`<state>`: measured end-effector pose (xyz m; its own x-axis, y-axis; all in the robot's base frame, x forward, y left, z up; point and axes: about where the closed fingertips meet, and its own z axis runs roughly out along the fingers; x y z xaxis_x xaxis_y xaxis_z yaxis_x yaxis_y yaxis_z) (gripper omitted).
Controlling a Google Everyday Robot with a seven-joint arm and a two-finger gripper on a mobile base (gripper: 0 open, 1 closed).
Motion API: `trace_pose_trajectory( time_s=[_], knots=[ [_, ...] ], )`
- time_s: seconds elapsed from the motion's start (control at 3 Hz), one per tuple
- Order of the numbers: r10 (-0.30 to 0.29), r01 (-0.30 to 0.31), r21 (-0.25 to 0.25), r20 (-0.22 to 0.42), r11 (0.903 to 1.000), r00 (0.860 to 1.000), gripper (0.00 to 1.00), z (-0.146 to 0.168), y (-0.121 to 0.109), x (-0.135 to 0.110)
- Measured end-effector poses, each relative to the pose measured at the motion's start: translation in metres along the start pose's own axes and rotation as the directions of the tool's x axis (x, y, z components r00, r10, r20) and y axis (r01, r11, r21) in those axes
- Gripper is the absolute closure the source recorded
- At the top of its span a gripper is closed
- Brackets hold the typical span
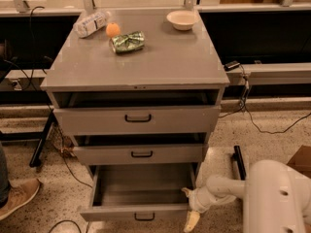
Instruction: Open bottom drawer
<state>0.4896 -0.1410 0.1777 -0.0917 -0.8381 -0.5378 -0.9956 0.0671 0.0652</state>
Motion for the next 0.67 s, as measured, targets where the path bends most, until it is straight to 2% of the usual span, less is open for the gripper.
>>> trace_pose_trajectory(
  time_s=[0.33, 0.67],
  knots=[
    [-0.024, 0.030, 0.155, -0.041, 0.9874, 0.999, 0.00, -0.066, -0.005, 0.000],
    [-0.047, 0.076, 0.324, -0.097, 0.9430, 0.994, 0.00, -0.150, 0.001, -0.004]
  ],
)
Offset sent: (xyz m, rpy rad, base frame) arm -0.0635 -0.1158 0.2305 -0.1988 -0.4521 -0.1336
